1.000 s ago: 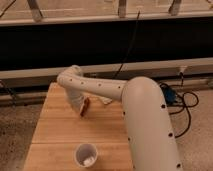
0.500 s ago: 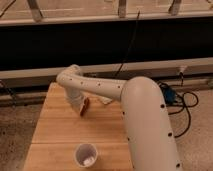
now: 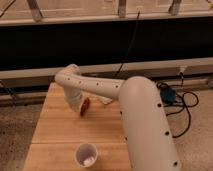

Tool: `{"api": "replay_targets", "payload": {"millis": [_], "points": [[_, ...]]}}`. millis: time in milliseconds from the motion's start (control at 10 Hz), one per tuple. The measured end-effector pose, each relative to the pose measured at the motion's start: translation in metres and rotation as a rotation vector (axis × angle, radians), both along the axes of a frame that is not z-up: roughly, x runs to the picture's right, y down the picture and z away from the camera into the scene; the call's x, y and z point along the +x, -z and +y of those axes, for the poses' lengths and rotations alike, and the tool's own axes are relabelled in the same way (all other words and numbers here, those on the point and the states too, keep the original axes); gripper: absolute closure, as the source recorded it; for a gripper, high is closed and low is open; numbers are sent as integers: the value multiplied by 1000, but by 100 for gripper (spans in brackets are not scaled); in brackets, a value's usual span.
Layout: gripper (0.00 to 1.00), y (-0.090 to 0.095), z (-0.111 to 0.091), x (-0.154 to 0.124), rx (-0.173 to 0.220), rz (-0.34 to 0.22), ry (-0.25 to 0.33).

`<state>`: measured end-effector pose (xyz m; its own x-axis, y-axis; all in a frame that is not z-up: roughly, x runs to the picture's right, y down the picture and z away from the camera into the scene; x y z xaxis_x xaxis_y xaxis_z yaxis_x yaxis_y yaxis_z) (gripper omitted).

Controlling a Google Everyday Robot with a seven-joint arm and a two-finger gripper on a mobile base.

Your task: Drag the pepper across the table

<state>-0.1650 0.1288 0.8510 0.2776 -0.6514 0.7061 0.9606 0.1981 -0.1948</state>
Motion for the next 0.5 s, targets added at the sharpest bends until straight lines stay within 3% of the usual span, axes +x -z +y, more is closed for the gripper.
{"api": "replay_targets", "payload": {"millis": [500], "points": [[97, -3, -3, -5, 2, 5, 7]]}}
